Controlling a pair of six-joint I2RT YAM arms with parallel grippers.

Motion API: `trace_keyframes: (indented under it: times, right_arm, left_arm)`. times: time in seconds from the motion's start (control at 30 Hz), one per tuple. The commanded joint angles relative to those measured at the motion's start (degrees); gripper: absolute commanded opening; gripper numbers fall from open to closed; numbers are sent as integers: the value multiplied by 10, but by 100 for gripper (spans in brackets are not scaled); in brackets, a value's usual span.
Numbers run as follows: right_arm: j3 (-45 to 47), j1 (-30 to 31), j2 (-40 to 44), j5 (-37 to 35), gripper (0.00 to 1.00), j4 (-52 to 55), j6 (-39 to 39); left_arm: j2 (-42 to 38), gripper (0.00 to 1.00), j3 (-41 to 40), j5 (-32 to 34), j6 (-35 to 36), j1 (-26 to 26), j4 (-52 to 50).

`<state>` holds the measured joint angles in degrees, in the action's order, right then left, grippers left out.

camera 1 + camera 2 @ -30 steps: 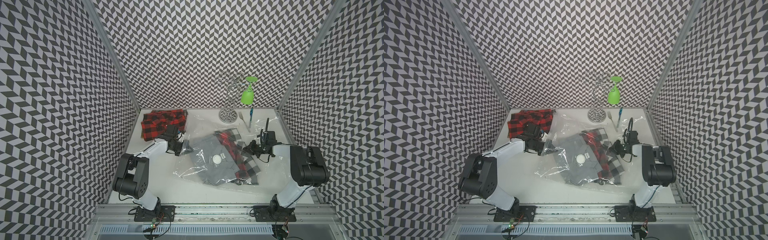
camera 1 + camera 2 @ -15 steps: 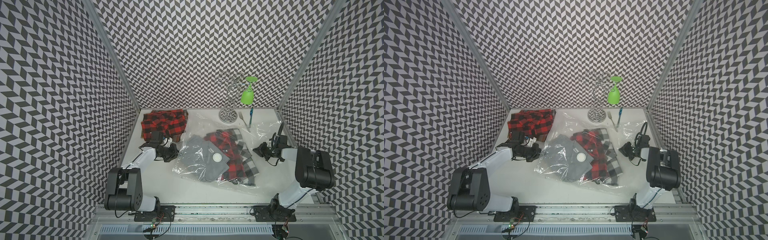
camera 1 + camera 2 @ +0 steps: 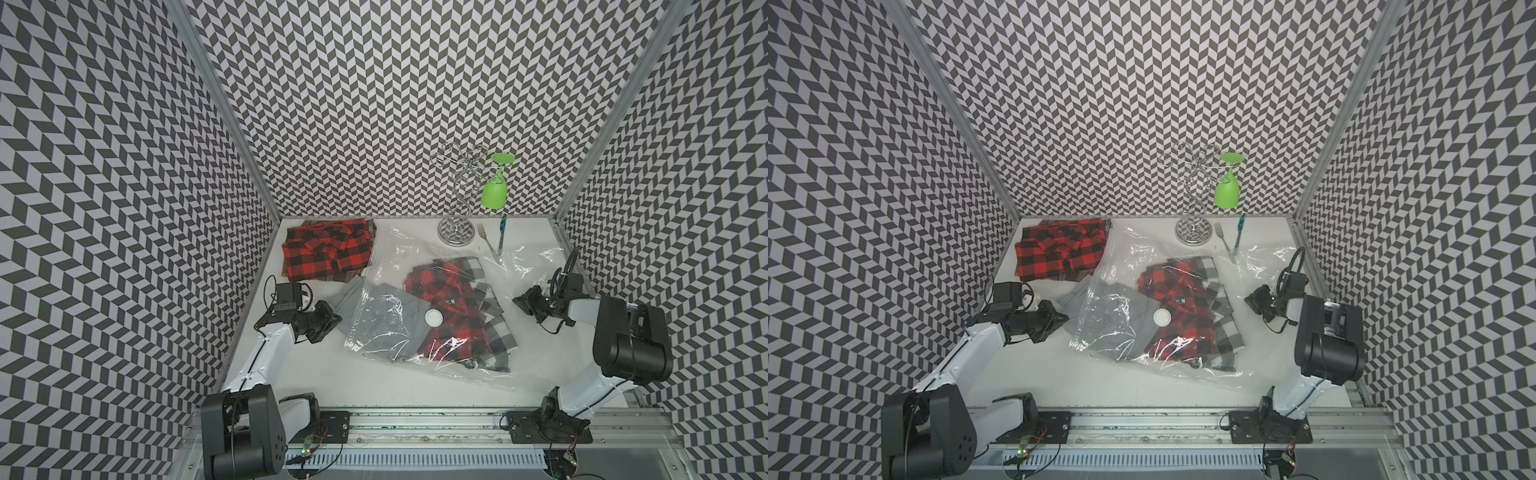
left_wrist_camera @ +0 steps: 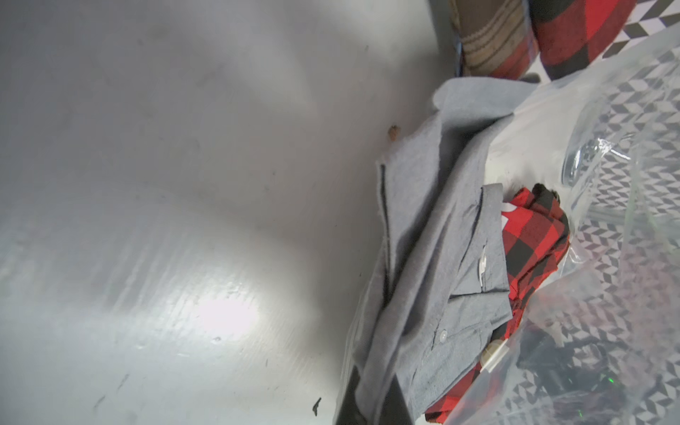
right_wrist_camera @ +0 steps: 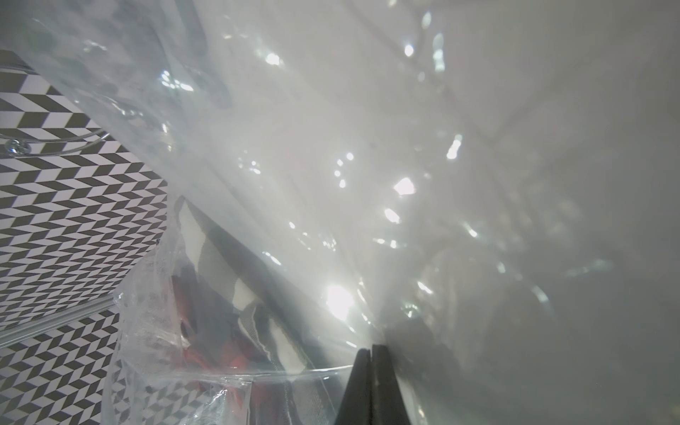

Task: Take the shirt out of the vacuum bag
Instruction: Take out the shirt from the vacuum bag.

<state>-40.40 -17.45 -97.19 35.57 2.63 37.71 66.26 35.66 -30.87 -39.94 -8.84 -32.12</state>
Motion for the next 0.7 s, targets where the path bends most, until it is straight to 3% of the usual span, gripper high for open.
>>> trace_keyframes:
  times: [0.0, 0.23, 0.53, 0.57, 0.63, 0.67]
  right_arm:
    - [12, -10, 1, -47, 0, 22, 3]
    - [4, -10, 24, -47, 0, 21, 11]
    - [-28, -10, 24, -47, 0, 46, -16]
    - [-32, -9, 25, -48, 0, 50, -23]
    - [-43, -6, 29, -55, 4, 60, -35]
    - [-49, -6, 31, -56, 5, 66, -41]
  left_arm:
    - [-16, 0, 20, 62, -21, -12, -22]
    - [-12, 0, 34, 144, -42, -20, -45]
    - [-11, 0, -1, 132, -74, -27, -72]
    - [-12, 9, -1, 121, -61, -26, -71]
    - [-15, 55, 5, 111, -44, -26, -77]
    - [-20, 73, 15, 111, -38, -25, -85]
